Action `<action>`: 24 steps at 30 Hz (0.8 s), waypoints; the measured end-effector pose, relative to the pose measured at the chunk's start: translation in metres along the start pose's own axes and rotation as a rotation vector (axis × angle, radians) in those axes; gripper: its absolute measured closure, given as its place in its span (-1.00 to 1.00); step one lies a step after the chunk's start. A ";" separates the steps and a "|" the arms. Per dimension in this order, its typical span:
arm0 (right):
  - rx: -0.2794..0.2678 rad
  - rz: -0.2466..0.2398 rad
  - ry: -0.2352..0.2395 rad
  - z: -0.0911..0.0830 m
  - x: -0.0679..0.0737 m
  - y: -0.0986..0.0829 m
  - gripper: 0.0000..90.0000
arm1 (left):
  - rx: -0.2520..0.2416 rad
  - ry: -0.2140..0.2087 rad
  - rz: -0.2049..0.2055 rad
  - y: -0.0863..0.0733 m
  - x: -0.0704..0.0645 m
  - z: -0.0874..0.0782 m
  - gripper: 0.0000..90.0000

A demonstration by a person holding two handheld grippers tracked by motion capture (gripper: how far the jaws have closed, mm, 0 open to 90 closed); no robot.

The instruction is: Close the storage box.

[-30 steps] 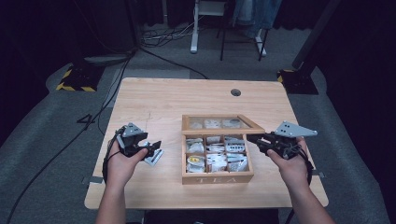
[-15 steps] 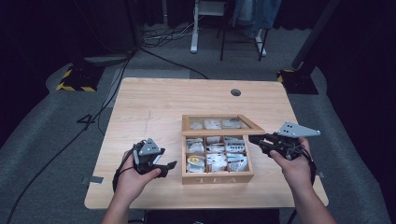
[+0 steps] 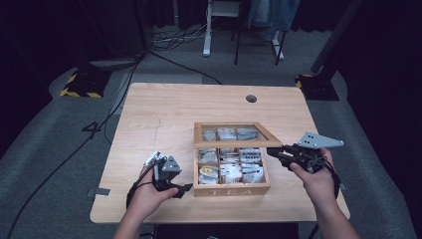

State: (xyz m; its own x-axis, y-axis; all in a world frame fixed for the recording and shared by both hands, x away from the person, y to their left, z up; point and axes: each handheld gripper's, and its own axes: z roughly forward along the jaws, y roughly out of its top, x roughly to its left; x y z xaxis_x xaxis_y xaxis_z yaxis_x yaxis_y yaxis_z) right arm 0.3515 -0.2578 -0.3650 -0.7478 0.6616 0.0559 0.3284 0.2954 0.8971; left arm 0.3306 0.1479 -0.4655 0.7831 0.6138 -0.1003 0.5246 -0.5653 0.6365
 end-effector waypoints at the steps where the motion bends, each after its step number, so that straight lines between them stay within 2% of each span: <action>1: 0.008 0.003 0.003 0.000 0.000 -0.001 0.64 | 0.030 0.008 0.016 -0.001 -0.001 0.005 -0.28; 9: 0.044 0.020 0.015 -0.001 0.001 -0.003 0.60 | 0.061 0.001 0.010 -0.006 0.000 0.015 -0.30; 14: 0.086 0.039 0.012 -0.002 0.003 -0.004 0.57 | 0.078 0.013 0.008 -0.009 0.003 0.019 -0.30; 20: 0.120 0.047 0.011 -0.003 0.005 -0.005 0.54 | 0.057 0.012 0.001 -0.011 0.004 0.020 -0.33; 24: 0.152 0.051 0.000 -0.004 0.007 -0.006 0.49 | 0.033 0.016 0.014 -0.013 0.005 0.022 -0.37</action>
State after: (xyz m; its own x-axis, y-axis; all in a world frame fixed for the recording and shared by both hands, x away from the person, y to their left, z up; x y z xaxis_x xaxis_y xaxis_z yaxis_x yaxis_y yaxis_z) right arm 0.3419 -0.2576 -0.3677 -0.7275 0.6788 0.0998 0.4497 0.3620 0.8165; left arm 0.3352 0.1462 -0.4908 0.7850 0.6144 -0.0793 0.5246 -0.5913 0.6125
